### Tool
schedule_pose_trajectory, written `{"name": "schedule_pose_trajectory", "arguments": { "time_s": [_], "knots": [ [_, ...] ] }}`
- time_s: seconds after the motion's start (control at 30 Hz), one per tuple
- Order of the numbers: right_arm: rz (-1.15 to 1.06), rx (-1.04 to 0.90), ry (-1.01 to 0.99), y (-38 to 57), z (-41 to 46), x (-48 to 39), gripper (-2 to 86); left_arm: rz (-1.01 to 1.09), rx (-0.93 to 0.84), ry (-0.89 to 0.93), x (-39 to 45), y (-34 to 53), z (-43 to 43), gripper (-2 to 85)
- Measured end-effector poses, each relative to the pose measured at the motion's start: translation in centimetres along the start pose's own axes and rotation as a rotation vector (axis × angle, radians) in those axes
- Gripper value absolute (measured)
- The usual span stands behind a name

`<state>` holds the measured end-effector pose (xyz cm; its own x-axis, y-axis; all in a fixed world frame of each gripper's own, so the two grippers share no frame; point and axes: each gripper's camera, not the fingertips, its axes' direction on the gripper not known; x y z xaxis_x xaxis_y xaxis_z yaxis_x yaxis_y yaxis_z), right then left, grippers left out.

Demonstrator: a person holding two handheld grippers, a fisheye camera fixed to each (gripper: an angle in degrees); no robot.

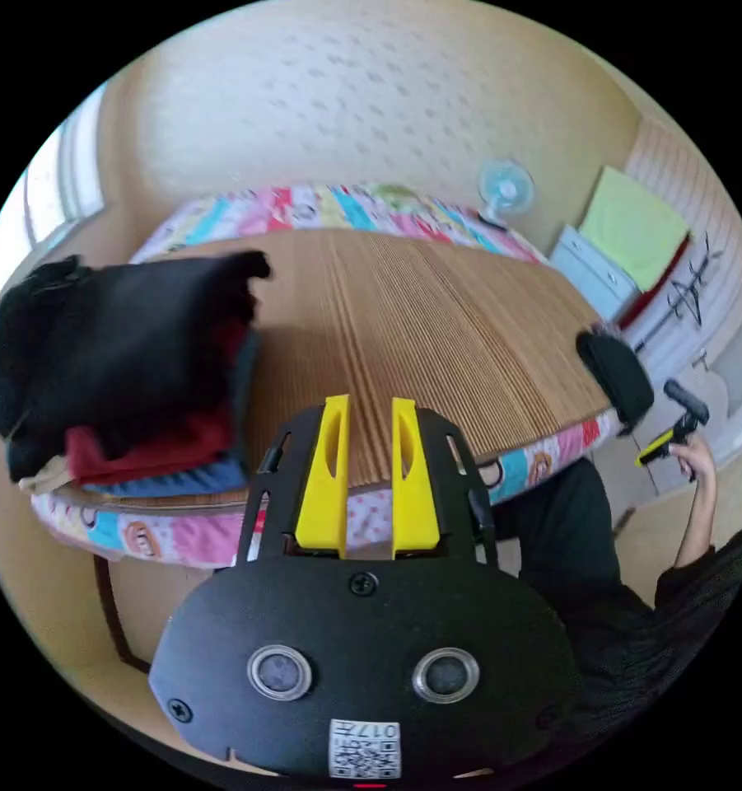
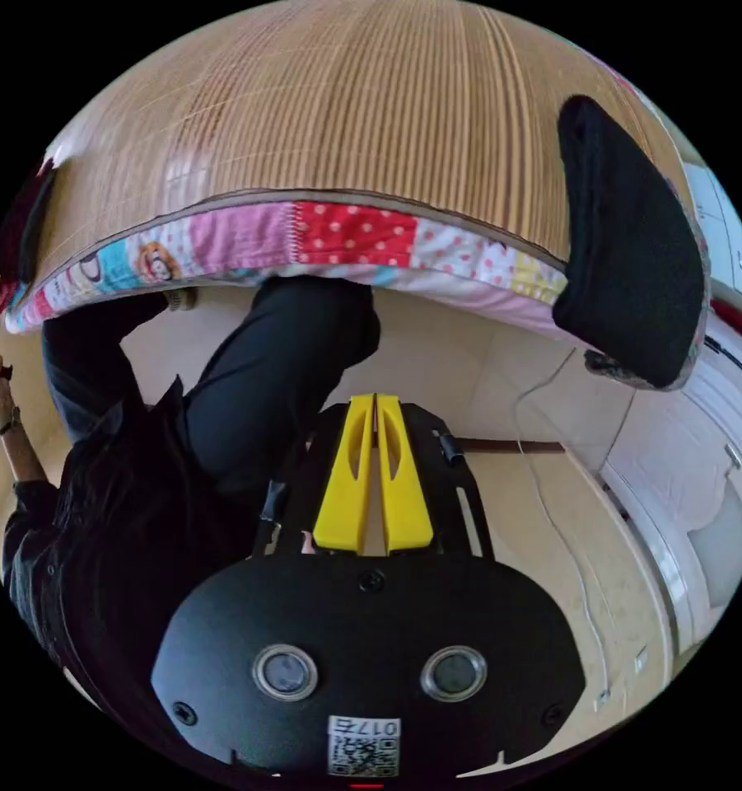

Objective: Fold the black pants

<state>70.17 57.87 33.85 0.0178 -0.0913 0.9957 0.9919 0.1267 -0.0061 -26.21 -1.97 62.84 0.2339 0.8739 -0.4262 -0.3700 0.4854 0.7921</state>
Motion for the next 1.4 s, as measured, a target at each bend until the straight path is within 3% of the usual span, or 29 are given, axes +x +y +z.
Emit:
{"name": "schedule_pose_trajectory", "arguments": {
  "time_s": [0.1,0.23,0.33,0.5,0.7,0.87,0.97,1.07,1.2,1.27,1.4],
  "knots": [
    [-0.145,0.015,-0.213,0.2,-1.4,-3.1,0.3,-0.151,0.188,-0.108,-4.0,1.3,-6.8,8.6],
    [-0.283,0.039,-0.524,1.4,-2.5,-4.8,0.3,-0.245,0.119,-0.224,-8.3,-0.3,-8.4,14.4],
    [-0.294,0.073,-0.567,3.3,-3.2,-4.7,0.3,-0.463,0.133,-0.274,-13.1,-0.1,-8.7,17.5],
    [-0.152,0.133,-0.462,7.3,-3.3,-2.2,0.3,-0.846,0.345,-0.068,-20.0,4.5,-8.8,10.1],
    [-0.142,0.242,-0.726,11.7,-2.9,1.6,0.2,-0.955,0.650,-0.191,-16.1,8.0,-13.0,14.5],
    [-0.121,0.309,-0.910,13.7,-2.1,5.2,0.3,-1.044,0.432,-0.046,-19.1,8.0,-9.4,13.1],
    [-0.142,0.360,-1.012,14.1,-2.0,6.8,0.4,-1.029,0.552,0.162,-18.4,7.6,-9.3,6.4],
    [-0.186,0.437,-1.081,14.6,-2.4,7.5,0.5,-0.824,0.635,0.201,-14.2,3.1,-10.8,5.1],
    [-0.179,0.481,-1.137,15.0,-2.2,7.8,0.5,-0.485,0.554,0.369,-4.5,-6.5,-9.5,5.1],
    [-0.167,0.458,-1.130,15.2,-2.0,7.6,0.6,-0.323,0.476,0.349,1.8,-9.4,-8.5,5.1],
    [-0.109,0.461,-1.102,17.0,-1.2,7.8,0.9,0.047,0.302,0.370,16.2,-8.8,-4.4,5.1]
  ]
}}
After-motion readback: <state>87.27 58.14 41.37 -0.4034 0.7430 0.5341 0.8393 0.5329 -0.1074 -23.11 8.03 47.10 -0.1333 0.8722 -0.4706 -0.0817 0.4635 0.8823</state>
